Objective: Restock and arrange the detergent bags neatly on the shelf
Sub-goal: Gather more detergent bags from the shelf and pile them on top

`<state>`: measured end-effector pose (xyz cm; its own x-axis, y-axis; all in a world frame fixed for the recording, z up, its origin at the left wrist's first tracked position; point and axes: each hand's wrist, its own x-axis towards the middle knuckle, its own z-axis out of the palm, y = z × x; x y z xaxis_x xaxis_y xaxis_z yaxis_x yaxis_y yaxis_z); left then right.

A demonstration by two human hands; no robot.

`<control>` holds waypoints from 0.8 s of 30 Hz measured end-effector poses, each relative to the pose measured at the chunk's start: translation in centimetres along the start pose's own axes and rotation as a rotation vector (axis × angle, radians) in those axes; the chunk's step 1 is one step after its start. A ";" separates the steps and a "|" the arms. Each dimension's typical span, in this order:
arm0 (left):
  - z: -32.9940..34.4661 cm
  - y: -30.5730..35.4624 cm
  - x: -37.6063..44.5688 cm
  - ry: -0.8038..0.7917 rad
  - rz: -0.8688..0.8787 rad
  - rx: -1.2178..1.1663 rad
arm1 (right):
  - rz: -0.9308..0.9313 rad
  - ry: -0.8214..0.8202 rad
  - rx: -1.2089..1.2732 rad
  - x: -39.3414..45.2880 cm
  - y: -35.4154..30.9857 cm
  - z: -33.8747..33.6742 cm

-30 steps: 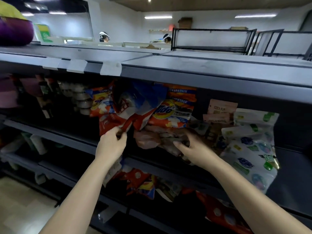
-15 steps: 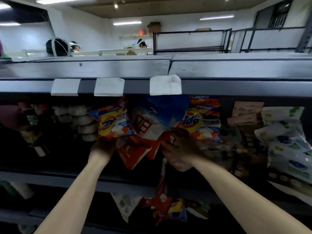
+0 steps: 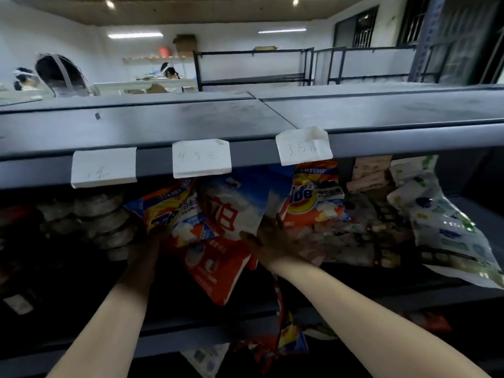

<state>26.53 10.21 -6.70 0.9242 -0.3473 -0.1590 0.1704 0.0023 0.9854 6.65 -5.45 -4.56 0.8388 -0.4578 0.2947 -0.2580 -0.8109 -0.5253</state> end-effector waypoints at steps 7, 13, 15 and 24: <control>0.2 -1.8 0.4 -0.114 -0.153 0.083 | 0.525 0.229 0.720 -1.6 -0.3 -2.3; 2.2 -2.6 -0.7 -0.091 -0.127 0.099 | 0.505 0.346 0.658 -3.1 0.3 -4.5; 2.6 -3.0 -0.6 0.040 -0.013 0.104 | 0.528 0.387 0.658 -3.8 0.6 -5.1; 7.8 1.7 -10.7 0.258 0.265 0.446 | 0.581 0.712 0.832 -8.0 2.1 -11.7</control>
<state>14.25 6.63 -2.81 0.9787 -0.1488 0.1417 -0.1868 -0.3566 0.9154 -6.20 -7.76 1.32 0.1878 -0.9789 0.0803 0.0971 -0.0628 -0.9933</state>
